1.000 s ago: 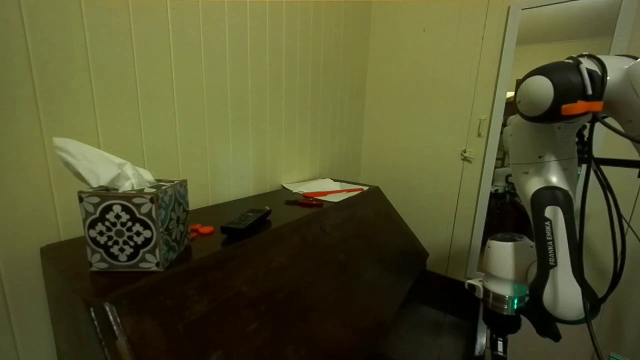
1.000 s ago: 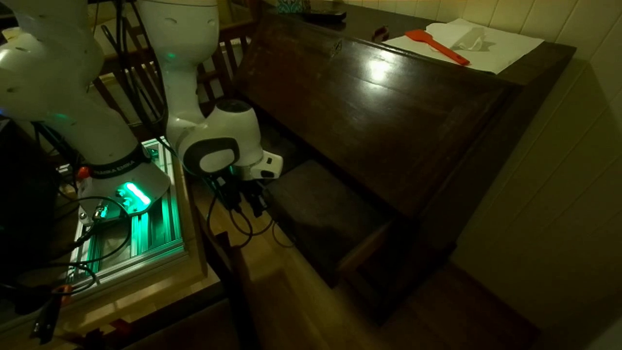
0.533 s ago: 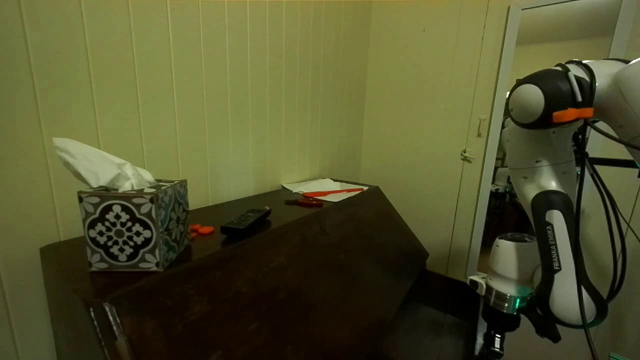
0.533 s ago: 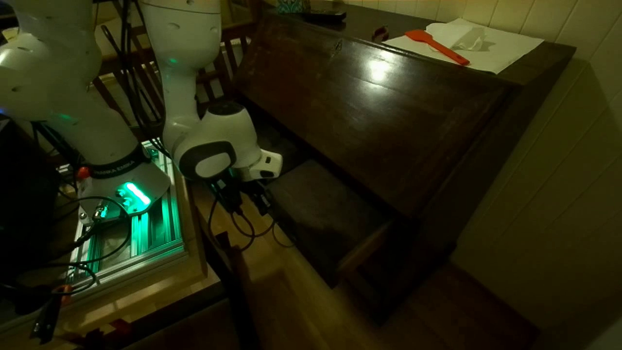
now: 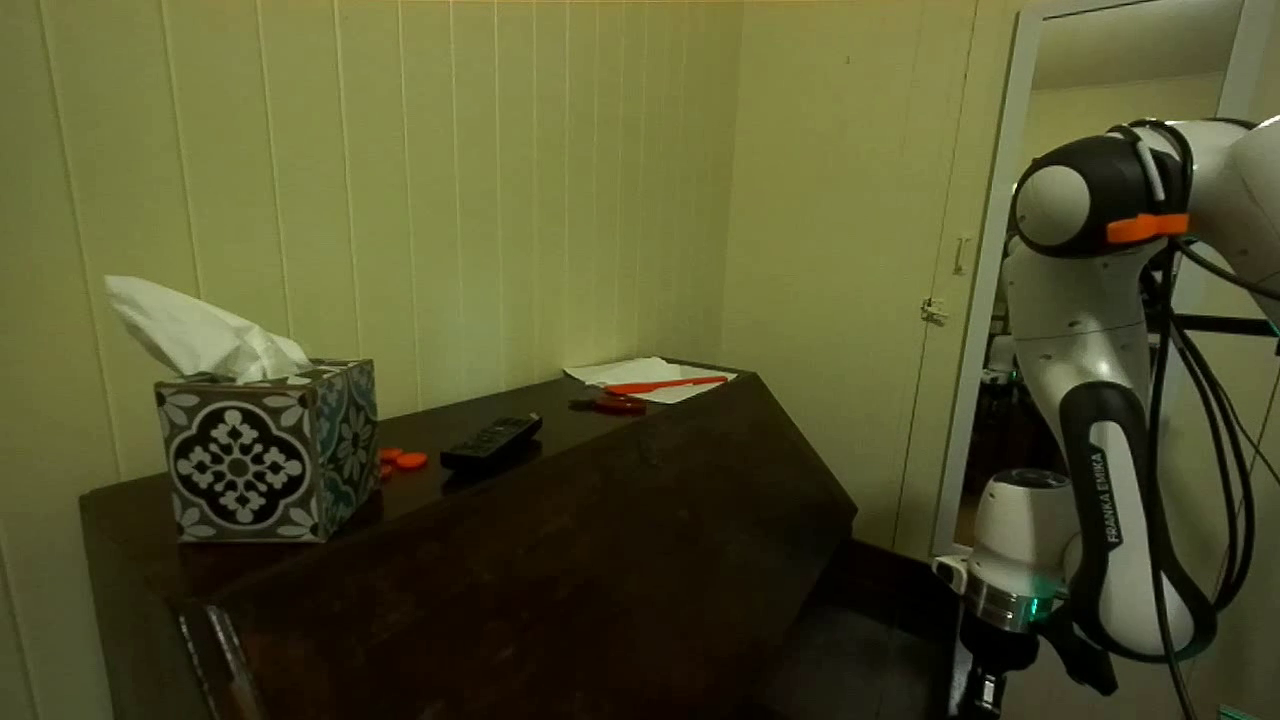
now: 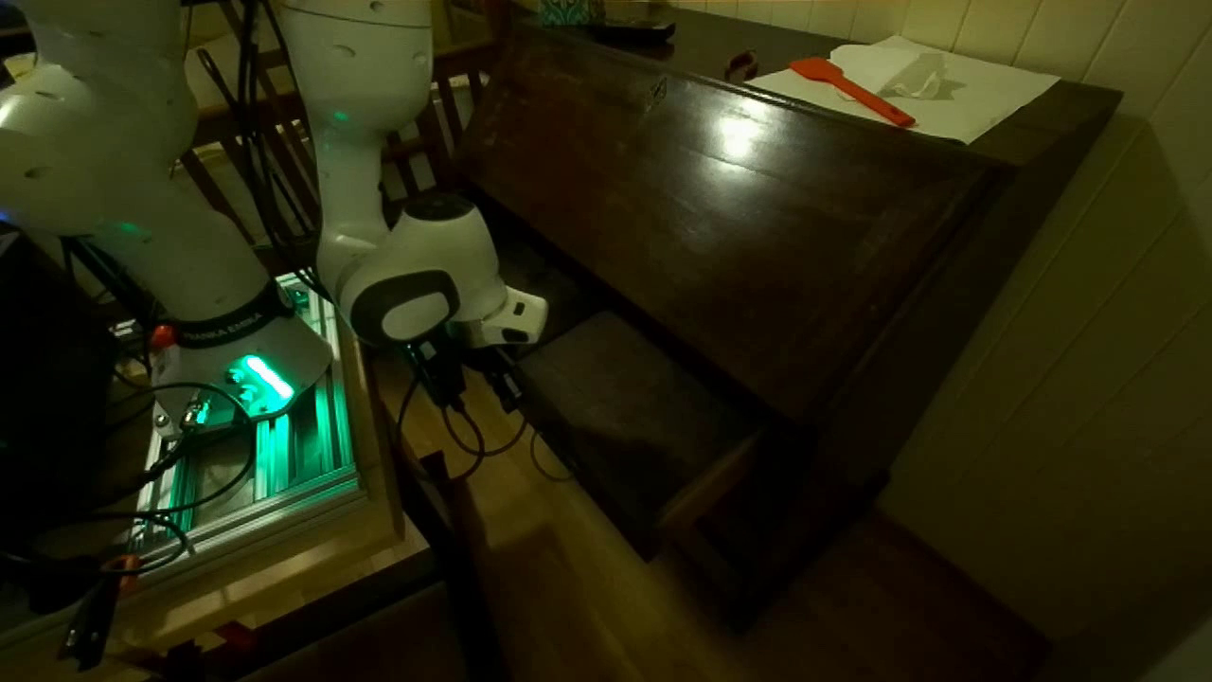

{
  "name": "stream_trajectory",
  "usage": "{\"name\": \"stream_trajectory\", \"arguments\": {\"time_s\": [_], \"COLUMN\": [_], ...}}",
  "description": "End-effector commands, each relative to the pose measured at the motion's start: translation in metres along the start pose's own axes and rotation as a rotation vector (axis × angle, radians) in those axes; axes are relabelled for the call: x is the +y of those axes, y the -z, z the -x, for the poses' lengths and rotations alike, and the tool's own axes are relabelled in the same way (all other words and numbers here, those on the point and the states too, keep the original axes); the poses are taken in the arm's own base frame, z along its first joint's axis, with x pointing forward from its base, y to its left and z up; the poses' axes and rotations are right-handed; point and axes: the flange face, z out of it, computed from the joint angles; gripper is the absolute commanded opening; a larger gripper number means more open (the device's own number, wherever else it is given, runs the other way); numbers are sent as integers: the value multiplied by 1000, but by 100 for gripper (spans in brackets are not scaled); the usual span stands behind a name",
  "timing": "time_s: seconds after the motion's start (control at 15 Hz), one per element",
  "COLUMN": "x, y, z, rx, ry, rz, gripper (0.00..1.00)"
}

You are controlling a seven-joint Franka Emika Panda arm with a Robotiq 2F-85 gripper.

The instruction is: Close the open drawer

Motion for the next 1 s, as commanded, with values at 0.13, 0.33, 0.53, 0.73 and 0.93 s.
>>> {"name": "stream_trajectory", "arguments": {"time_s": [0.13, 0.33, 0.53, 0.73, 0.93], "x": [-16, -21, -4, -4, -3], "y": [25, 30, 5, 3, 3], "z": [-50, -62, -12, -11, -11], "rx": [145, 166, 5, 0, 0], "ry": [19, 28, 21, 22, 21], "rz": [40, 56, 45, 45, 45], "gripper": [0, 0, 1, 1, 1]}}
